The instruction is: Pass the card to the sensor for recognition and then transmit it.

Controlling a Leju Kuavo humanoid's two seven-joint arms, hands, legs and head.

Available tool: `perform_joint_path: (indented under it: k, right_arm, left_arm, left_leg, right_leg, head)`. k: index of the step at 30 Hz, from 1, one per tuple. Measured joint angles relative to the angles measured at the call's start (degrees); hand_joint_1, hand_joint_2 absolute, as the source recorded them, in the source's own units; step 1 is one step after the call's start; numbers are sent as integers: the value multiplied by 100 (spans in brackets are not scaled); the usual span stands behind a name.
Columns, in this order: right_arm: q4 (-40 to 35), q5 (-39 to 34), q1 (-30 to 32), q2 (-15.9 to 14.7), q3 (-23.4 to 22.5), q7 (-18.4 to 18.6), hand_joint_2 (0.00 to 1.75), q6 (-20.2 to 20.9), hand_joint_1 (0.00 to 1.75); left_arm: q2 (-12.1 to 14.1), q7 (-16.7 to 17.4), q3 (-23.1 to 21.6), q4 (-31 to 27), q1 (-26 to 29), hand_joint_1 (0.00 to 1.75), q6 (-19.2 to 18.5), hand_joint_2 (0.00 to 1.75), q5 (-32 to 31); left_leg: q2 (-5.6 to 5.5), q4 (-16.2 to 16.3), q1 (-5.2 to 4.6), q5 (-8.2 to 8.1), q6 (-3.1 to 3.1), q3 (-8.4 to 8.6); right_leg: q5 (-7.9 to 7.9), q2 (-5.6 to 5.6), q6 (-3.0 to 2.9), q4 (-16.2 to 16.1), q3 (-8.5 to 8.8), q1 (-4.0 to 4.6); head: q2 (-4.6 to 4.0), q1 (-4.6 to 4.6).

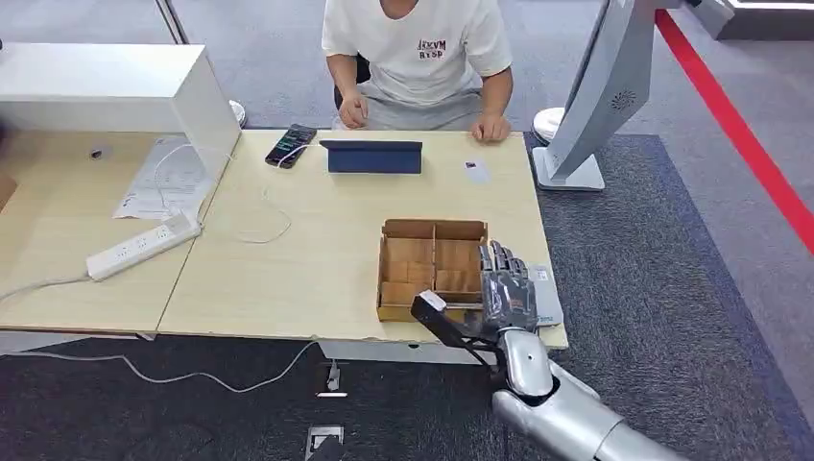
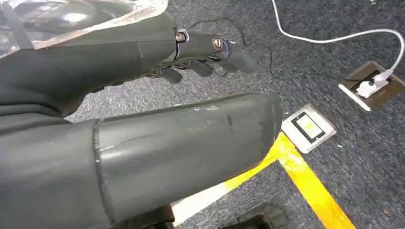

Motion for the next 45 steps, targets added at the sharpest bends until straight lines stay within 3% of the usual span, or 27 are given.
perform_joint_path:
  k: [10,15,20,29,35,45]
  right_arm:
    - [-837,-171,-29,-284,-22,15,175,643,0]
    - [-946,-568,-33,-227,68,-461,175,979,0]
    - [-911,-776,-34,-96,195,-660,175,1108,0]
    - [-778,-859,-43,2,350,-702,175,1134,0]
    - [-690,-730,-82,9,369,-503,175,1073,0]
    - [-393,-260,-120,-72,389,-138,175,527,0]
  left_arm:
    - [26,66,-133,-9,-41,0,0,0,123]
    - [48,31,-214,-13,-73,0,0,0,330]
    - [50,-7,-229,-15,-75,0,0,0,304]
    - [50,4,-229,-15,-69,0,0,0,173]
    - [50,55,-229,-17,-53,0,0,0,61]
    - [50,63,-225,-44,-4,0,0,0,-190]
  left_leg:
    - [0,0,0,0,0,0]
    - [0,-1,0,0,0,-1]
    - [0,-1,1,0,0,-2]
    - [-1,-1,0,0,0,-2]
    - [0,-1,0,0,0,-2]
    - [0,0,0,0,0,-2]
  right_leg:
    - [0,0,0,0,0,0]
    - [0,0,0,1,1,1]
    - [0,0,0,1,1,1]
    - [0,0,0,0,1,0]
    - [0,0,0,0,0,0]
    - [0,0,0,-1,0,0]
  head:
    - [0,-2]
    - [0,0]
    - [0,-2]
    - [0,0]
    - [0,0]
    - [0,0]
